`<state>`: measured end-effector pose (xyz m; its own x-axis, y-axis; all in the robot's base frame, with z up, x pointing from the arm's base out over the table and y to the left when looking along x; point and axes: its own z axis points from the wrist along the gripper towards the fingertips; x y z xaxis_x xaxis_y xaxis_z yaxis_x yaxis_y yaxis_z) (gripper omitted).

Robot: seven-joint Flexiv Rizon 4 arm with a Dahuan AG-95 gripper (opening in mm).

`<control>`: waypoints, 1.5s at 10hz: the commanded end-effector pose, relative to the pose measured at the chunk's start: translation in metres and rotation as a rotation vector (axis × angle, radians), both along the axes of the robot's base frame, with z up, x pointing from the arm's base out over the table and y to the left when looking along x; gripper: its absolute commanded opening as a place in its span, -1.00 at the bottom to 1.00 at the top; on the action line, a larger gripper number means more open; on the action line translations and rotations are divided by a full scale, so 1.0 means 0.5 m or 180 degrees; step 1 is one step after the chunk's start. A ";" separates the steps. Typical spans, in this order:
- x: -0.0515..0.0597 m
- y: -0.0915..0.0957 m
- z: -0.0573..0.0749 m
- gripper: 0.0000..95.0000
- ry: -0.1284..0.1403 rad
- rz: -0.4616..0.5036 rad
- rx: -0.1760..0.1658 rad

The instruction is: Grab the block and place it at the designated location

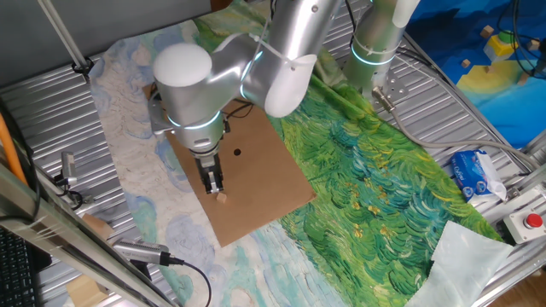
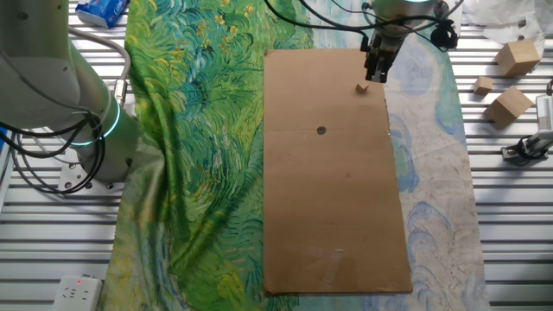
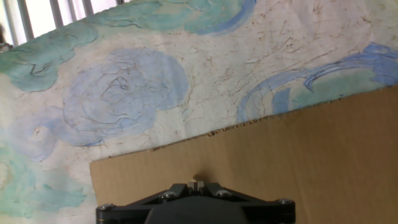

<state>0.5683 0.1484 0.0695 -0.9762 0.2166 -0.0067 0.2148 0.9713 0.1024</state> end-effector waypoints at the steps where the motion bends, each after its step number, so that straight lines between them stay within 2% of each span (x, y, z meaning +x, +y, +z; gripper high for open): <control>1: 0.001 0.001 -0.001 -1.00 0.0070 0.0019 0.0003; 4: 0.001 0.001 -0.001 -1.00 0.0258 0.0065 -0.0038; 5: 0.001 0.001 -0.001 -1.00 0.0296 0.0078 -0.0051; 6: 0.001 0.001 -0.001 -1.00 0.0405 0.0105 -0.0086; 8: 0.001 0.001 -0.001 -1.00 0.0506 0.0155 -0.0154; 12: 0.001 0.001 -0.001 -1.00 0.0530 0.0162 -0.0139; 15: 0.000 0.019 -0.025 -1.00 0.0506 0.0110 -0.0143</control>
